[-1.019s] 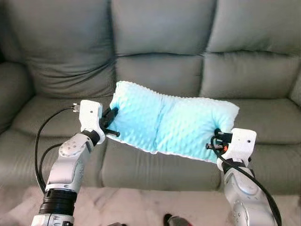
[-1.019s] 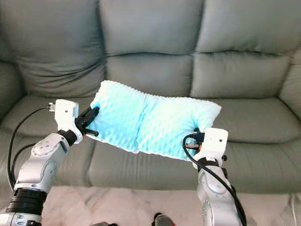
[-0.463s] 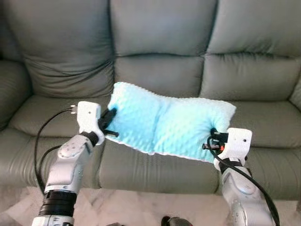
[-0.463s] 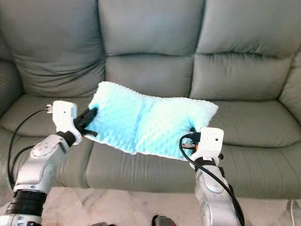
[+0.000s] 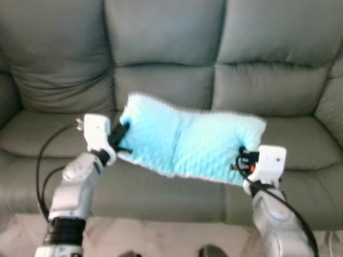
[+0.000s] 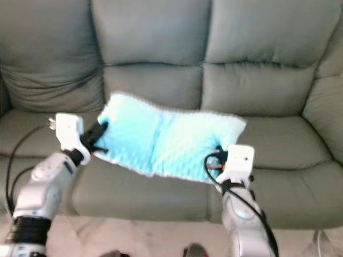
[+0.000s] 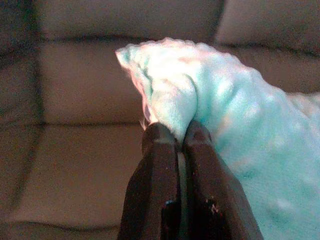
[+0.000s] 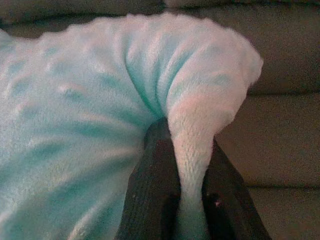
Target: Move the pillow to the sofa
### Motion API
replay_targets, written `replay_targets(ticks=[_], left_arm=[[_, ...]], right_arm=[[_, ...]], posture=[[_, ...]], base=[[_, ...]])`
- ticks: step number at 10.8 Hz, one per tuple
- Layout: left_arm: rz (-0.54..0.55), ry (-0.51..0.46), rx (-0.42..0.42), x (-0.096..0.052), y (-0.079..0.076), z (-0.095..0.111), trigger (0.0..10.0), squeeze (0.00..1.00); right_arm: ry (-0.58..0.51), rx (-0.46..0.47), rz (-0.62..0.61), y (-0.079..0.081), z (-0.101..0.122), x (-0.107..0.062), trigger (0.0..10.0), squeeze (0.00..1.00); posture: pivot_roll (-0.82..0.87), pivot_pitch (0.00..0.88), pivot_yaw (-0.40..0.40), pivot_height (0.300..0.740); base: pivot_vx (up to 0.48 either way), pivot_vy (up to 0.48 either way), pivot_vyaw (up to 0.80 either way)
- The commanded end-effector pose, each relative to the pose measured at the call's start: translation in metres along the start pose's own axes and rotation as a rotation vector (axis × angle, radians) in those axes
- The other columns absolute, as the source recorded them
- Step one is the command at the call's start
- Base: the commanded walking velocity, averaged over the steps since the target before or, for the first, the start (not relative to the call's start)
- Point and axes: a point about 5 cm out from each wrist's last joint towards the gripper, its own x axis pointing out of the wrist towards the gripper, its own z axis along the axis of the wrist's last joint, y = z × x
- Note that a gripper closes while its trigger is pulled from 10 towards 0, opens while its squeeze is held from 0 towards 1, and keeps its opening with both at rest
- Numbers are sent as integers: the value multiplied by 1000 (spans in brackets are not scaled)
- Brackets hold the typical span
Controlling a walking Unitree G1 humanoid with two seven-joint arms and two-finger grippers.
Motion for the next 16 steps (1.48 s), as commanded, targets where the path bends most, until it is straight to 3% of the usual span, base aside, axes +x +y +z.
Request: replay_targets(ticks=[1,6,10,13,16], left_arm=[[6,-7,16,-1,2,3,10000,0],[51,-2,15,1,10,4,10000,0],[29,-5,23,3,7,6,10000,0],[43,-32,73,2,11,10,10000,0],[58,-33,79,0,17,11,10000,0]], right_arm=[[-16,6,-2,-1,4,0,10000,0],[-17,6,7,1,4,1,10000,0],[-20,10,7,3,4,1,10000,0],[-41,20,16,3,8,0,10000,0],[-44,22,38,6,8,-1,10000,0]], posture=[[-184,137,24,740],[-181,138,24,740],[-183,138,29,740],[-183,140,29,740],[-183,142,31,740]], base=[[0,0,0],[0,0,0],[0,90,0],[0,0,0],[426,0,0]])
